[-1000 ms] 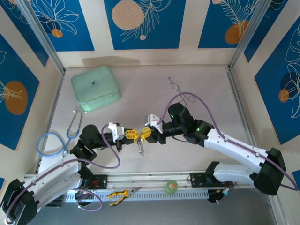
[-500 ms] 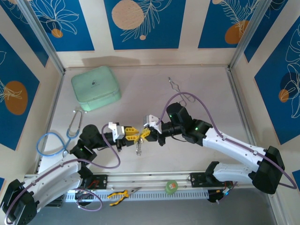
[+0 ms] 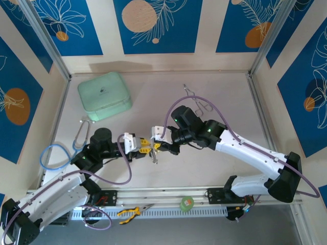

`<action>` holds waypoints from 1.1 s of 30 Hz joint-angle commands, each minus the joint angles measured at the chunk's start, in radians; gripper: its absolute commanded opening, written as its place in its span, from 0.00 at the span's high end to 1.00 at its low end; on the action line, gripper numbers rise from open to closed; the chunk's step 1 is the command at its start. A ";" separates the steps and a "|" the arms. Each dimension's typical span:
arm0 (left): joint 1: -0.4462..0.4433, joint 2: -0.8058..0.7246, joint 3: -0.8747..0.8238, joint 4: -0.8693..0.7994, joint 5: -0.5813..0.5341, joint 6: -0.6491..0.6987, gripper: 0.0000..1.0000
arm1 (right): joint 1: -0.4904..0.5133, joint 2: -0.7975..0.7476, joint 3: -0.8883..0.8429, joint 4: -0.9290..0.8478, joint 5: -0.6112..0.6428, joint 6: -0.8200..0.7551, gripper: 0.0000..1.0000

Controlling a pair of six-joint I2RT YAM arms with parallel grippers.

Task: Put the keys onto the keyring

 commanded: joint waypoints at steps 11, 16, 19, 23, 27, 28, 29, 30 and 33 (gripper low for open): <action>-0.007 0.000 0.047 -0.047 0.025 0.029 0.84 | 0.081 0.086 0.119 -0.126 0.075 -0.109 1.00; -0.007 -0.014 0.045 -0.046 0.018 0.020 0.84 | 0.085 0.086 0.121 -0.136 0.096 -0.107 1.00; -0.008 -0.013 0.044 -0.026 0.029 0.011 1.00 | 0.086 0.087 0.122 -0.136 0.088 -0.100 1.00; -0.008 -0.013 0.033 0.003 0.044 -0.004 1.00 | 0.065 0.046 0.080 -0.059 0.030 -0.042 0.91; -0.007 -0.025 -0.016 0.093 0.064 -0.048 1.00 | -0.016 -0.068 -0.071 0.173 -0.136 0.107 0.63; -0.007 -0.028 -0.034 0.123 0.067 -0.062 1.00 | -0.029 -0.091 -0.107 0.224 -0.160 0.132 0.63; -0.007 -0.029 -0.048 0.154 0.069 -0.074 1.00 | -0.036 -0.105 -0.133 0.258 -0.173 0.151 0.62; -0.007 -0.030 -0.062 0.189 0.072 -0.088 1.00 | -0.041 -0.118 -0.160 0.295 -0.181 0.171 0.61; -0.008 -0.023 -0.099 0.284 0.078 -0.129 1.00 | -0.049 -0.133 -0.208 0.357 -0.195 0.216 0.61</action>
